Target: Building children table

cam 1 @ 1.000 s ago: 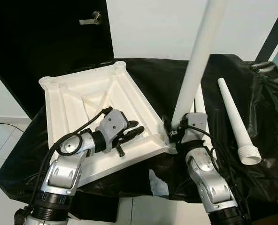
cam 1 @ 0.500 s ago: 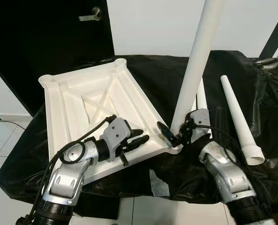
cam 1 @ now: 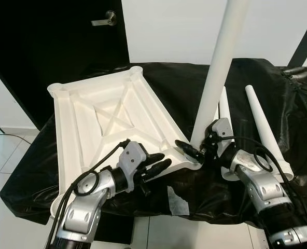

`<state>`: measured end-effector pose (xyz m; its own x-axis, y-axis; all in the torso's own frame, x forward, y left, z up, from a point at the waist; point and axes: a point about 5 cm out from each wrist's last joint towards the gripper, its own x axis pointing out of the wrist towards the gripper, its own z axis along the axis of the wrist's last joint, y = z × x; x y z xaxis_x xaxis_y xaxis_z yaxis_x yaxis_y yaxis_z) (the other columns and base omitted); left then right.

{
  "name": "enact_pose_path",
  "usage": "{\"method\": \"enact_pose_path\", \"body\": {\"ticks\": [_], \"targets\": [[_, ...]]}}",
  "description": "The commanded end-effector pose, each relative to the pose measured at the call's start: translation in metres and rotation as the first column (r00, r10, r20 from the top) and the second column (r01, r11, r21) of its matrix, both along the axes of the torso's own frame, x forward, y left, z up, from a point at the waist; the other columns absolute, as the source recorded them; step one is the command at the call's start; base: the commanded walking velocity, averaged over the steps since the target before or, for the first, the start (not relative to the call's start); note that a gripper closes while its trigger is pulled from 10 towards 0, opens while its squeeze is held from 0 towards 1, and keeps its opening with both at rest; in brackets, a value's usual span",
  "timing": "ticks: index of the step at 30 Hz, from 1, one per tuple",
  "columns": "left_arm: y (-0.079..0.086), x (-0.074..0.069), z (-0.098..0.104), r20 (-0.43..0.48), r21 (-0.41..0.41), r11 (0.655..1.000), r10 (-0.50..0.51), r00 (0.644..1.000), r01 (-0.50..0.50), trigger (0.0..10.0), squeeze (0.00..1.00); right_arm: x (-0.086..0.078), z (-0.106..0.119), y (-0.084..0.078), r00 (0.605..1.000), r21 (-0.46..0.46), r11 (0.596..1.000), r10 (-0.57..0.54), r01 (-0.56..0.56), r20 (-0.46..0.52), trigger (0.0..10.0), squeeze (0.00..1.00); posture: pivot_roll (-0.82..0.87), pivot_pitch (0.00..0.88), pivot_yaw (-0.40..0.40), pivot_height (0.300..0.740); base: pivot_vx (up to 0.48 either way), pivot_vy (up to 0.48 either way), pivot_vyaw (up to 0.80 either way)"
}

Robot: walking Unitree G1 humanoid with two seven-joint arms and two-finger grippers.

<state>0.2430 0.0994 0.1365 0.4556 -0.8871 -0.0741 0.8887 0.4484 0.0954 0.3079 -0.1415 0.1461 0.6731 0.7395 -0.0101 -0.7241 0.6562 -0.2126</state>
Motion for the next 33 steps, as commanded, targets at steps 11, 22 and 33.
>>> {"method": "enact_pose_path", "body": {"ticks": [11,22,33], "targets": [[-0.005,0.004,-0.002,0.015,-0.036,0.986,0.165,0.986,-0.164,10.0,0.00,0.003,-0.010,-0.005,0.997,0.032,0.998,-0.045,0.047,-0.058,5.3,0.00,0.00,0.000,0.025,0.740,0.000,0.000,0.00],[-0.009,0.012,-0.003,0.033,-0.049,0.984,0.171,0.985,-0.170,10.0,0.00,-0.002,-0.016,0.016,0.943,0.112,0.937,-0.324,0.331,-0.072,10.0,0.00,-0.02,0.000,0.011,0.740,0.000,0.000,0.00],[-0.006,0.014,-0.002,0.048,-0.043,0.986,0.163,0.985,-0.161,10.0,0.00,-0.014,-0.023,0.045,0.774,0.183,0.752,-0.608,0.633,-0.178,10.0,0.00,-0.04,0.000,0.021,0.740,0.000,0.000,0.00]]}}
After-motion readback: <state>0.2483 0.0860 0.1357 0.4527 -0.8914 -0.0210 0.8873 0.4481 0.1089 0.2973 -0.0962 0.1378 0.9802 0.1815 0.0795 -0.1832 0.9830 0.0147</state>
